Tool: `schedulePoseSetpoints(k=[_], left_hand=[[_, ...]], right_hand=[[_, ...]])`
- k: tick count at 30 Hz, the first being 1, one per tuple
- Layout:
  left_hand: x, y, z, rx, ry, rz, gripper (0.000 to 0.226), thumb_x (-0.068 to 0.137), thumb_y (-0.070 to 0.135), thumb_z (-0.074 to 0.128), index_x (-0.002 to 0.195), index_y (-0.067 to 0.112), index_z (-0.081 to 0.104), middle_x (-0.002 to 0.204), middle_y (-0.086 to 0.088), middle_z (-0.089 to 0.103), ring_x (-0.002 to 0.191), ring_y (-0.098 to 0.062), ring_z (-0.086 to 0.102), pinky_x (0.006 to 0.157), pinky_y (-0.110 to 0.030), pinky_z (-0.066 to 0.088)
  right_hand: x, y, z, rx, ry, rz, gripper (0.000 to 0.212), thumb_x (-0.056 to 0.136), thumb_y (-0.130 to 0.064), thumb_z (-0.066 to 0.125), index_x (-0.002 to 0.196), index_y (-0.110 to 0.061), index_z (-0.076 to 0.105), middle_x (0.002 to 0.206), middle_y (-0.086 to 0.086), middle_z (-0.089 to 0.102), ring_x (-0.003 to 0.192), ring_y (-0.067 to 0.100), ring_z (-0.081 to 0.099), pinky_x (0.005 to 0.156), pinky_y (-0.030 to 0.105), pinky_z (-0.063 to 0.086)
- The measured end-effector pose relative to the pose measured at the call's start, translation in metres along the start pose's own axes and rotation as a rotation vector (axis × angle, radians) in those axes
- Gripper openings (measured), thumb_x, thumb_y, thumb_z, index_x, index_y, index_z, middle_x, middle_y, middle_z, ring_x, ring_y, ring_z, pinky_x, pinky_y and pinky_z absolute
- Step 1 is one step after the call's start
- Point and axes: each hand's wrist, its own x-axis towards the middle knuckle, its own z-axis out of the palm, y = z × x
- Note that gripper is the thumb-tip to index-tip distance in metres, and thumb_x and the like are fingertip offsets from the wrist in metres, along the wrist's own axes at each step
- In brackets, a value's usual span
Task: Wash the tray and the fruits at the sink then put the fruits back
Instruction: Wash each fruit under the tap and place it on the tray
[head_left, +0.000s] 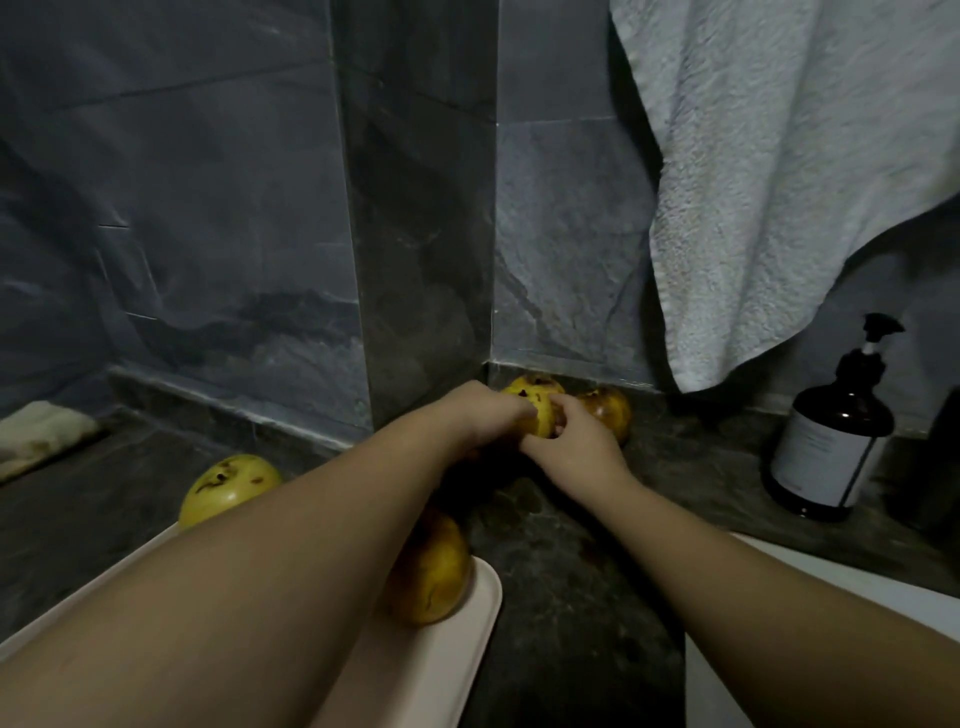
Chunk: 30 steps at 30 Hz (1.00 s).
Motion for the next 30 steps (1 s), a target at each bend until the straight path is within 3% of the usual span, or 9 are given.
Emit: schedulePoseSetpoints(k=[2, 6, 10, 13, 17, 19, 23, 28, 30], left_hand=[[-0.010, 0.007, 0.001, -0.053, -0.021, -0.006, 0.052, 0.085, 0.043, 0.076, 0.121, 0.007, 0.066, 0.108, -0.012, 0.071, 0.092, -0.026, 0.071, 0.085, -0.038, 0.061], [-0.038, 0.026, 0.021, -0.116, -0.072, 0.063, 0.048, 0.082, 0.054, 0.080, 0.112, 0.019, 0.066, 0.099, -0.004, 0.068, 0.081, -0.018, 0.067, 0.063, -0.025, 0.051], [-0.067, 0.040, 0.060, -0.186, -0.090, 0.109, 0.045, 0.075, 0.054, 0.086, 0.093, 0.022, 0.060, 0.092, 0.001, 0.067, 0.080, -0.015, 0.069, 0.062, -0.026, 0.056], [-0.090, 0.048, 0.096, -0.210, -0.135, 0.148, 0.065, 0.058, 0.052, 0.091, 0.109, 0.022, 0.063, 0.101, -0.005, 0.073, 0.088, -0.020, 0.074, 0.079, -0.037, 0.063], [-0.120, 0.054, 0.148, -0.280, -0.214, 0.221, 0.089, 0.032, 0.054, 0.089, 0.113, 0.033, 0.060, 0.113, 0.001, 0.069, 0.100, -0.016, 0.071, 0.090, -0.044, 0.063], [-0.133, 0.060, 0.172, -0.296, -0.269, 0.255, 0.088, 0.034, 0.052, 0.091, 0.115, 0.035, 0.060, 0.116, 0.002, 0.068, 0.103, -0.015, 0.070, 0.092, -0.044, 0.062], [-0.151, 0.068, 0.219, -0.372, -0.387, 0.319, 0.090, 0.038, 0.044, 0.093, 0.121, 0.035, 0.060, 0.123, 0.004, 0.064, 0.111, -0.017, 0.067, 0.099, -0.046, 0.059], [-0.155, 0.078, 0.262, -0.380, -0.543, 0.297, 0.096, 0.060, 0.008, 0.096, 0.140, 0.033, 0.050, 0.135, 0.001, 0.057, 0.116, -0.016, 0.062, 0.103, -0.043, 0.057], [-0.156, 0.087, 0.272, -0.427, -0.584, 0.201, 0.106, 0.059, 0.012, 0.093, 0.148, 0.036, 0.041, 0.136, -0.001, 0.057, 0.121, -0.020, 0.061, 0.107, -0.043, 0.051]], right_hand=[[-0.009, -0.002, -0.012, 0.041, 0.009, -0.042, 0.086, 0.065, -0.046, 0.081, 0.143, -0.030, 0.048, 0.132, -0.002, 0.060, 0.119, 0.019, 0.061, 0.103, 0.042, 0.052], [-0.040, -0.003, -0.046, -0.039, 0.043, -0.137, 0.100, 0.046, -0.064, 0.063, 0.140, -0.038, 0.043, 0.123, -0.016, 0.036, 0.107, 0.009, 0.053, 0.092, 0.029, 0.048], [-0.077, 0.016, -0.085, -0.126, 0.060, -0.247, 0.094, 0.055, -0.059, 0.066, 0.143, -0.035, 0.043, 0.122, -0.016, 0.031, 0.114, 0.009, 0.050, 0.099, 0.026, 0.045], [-0.107, 0.044, -0.131, -0.121, 0.041, -0.255, 0.091, 0.067, -0.057, 0.069, 0.149, -0.034, 0.038, 0.131, -0.014, 0.033, 0.122, 0.004, 0.042, 0.102, 0.021, 0.036], [-0.141, 0.084, -0.192, 0.041, 0.000, -0.068, 0.054, 0.097, -0.032, 0.067, 0.145, -0.031, 0.044, 0.142, -0.005, 0.042, 0.132, 0.014, 0.045, 0.109, 0.030, 0.037], [-0.156, 0.098, -0.215, 0.204, -0.050, 0.165, 0.045, 0.097, -0.048, 0.062, 0.137, -0.033, 0.049, 0.141, -0.001, 0.055, 0.123, 0.018, 0.056, 0.106, 0.040, 0.047], [-0.181, 0.127, -0.243, 0.679, -0.278, 0.560, 0.067, 0.079, -0.075, 0.062, 0.129, -0.030, 0.062, 0.117, 0.013, 0.072, 0.098, 0.033, 0.073, 0.069, 0.041, 0.060], [-0.195, 0.162, -0.243, 0.868, -0.097, 0.513, 0.061, 0.079, -0.046, 0.078, 0.132, -0.021, 0.060, 0.118, 0.020, 0.071, 0.088, 0.031, 0.074, 0.061, 0.037, 0.058], [-0.193, 0.169, -0.247, 0.801, 0.028, 0.464, 0.060, 0.080, -0.042, 0.083, 0.131, -0.025, 0.058, 0.120, 0.014, 0.069, 0.092, 0.025, 0.074, 0.063, 0.033, 0.057]])
